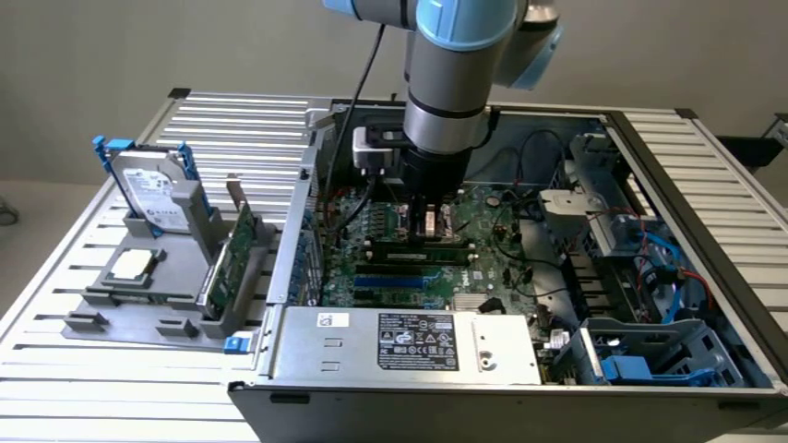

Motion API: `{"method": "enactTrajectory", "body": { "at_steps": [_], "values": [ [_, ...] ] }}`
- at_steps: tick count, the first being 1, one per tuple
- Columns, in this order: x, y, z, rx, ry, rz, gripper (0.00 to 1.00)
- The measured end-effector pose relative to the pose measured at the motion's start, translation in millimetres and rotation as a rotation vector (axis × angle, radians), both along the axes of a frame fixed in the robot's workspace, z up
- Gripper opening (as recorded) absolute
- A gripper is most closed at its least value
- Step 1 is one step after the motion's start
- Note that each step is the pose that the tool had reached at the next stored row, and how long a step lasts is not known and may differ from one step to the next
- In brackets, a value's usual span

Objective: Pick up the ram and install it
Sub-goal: 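Press down the ram until it locks into place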

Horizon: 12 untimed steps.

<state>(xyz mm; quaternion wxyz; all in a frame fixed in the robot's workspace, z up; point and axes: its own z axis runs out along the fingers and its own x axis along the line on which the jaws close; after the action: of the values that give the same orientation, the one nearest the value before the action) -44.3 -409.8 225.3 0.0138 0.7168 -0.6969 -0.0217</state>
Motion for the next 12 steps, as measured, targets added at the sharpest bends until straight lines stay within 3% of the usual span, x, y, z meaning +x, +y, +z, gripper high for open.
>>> {"method": "enactTrajectory", "body": {
  "at_steps": [6, 12],
  "values": [
    [0.1, 0.2, 1.0, 0.0025, -0.0007, 0.000, 0.11],
    [0.1, 0.1, 17.8, 0.0012, 0.0010, 0.000, 0.11]
  ]
}}
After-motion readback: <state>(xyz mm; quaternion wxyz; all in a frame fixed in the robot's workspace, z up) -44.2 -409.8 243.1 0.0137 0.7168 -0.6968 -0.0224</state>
